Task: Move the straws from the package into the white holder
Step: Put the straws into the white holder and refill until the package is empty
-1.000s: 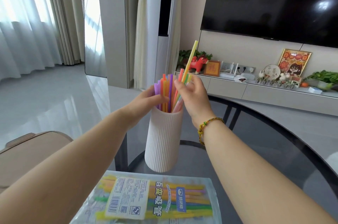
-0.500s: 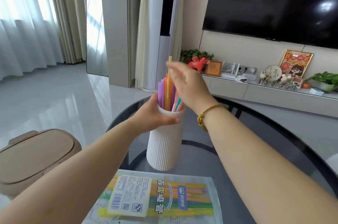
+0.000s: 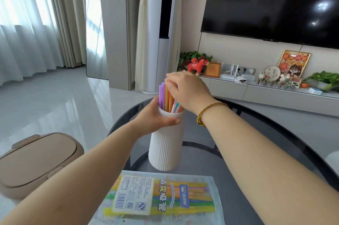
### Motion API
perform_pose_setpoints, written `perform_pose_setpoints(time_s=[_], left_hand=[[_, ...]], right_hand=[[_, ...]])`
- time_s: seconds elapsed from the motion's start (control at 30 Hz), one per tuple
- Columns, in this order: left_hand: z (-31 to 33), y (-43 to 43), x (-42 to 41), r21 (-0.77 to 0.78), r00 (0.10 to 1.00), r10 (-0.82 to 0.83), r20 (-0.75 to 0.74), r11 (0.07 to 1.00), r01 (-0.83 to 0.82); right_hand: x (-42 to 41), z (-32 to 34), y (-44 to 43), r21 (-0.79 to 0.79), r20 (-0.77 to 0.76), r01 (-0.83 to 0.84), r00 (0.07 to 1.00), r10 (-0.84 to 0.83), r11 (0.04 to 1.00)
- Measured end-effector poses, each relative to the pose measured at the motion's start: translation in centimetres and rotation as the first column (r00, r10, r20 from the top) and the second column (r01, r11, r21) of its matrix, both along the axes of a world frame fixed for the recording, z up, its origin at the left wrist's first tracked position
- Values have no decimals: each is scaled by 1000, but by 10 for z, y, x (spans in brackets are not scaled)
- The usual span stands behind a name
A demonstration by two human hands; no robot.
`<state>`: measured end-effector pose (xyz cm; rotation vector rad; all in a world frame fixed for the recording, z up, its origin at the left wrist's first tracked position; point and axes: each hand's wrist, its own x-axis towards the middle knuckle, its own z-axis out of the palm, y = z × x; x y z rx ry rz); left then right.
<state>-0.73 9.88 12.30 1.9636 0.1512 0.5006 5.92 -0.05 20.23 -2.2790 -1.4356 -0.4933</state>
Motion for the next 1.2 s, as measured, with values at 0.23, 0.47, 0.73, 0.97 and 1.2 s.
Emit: perform_pose_setpoints(time_s=[0.23, 0.47, 0.73, 0.97, 1.2], left_hand=[[-9, -10, -17, 37, 995, 103, 17, 994, -104], [-61, -34, -59, 116, 869, 491, -70, 869, -481], [-128, -74, -95, 642, 857, 415, -306, 754, -137], [-134, -90, -97, 706, 859, 420, -294, 701, -100], [-132, -94, -96, 689, 869, 429, -246, 708, -155]], right_hand=[[-5, -2, -30, 342, -113, -6, 992, 48, 940], [-3, -86, -107, 296, -534, 322, 837, -124, 899], [-30, -178, -162, -121, -690, 462, 597, -410, 878], [-55, -198, -175, -115, -768, 472, 515, -380, 874], [-68, -194, -176, 211, -958, 536, 279, 65, 817]])
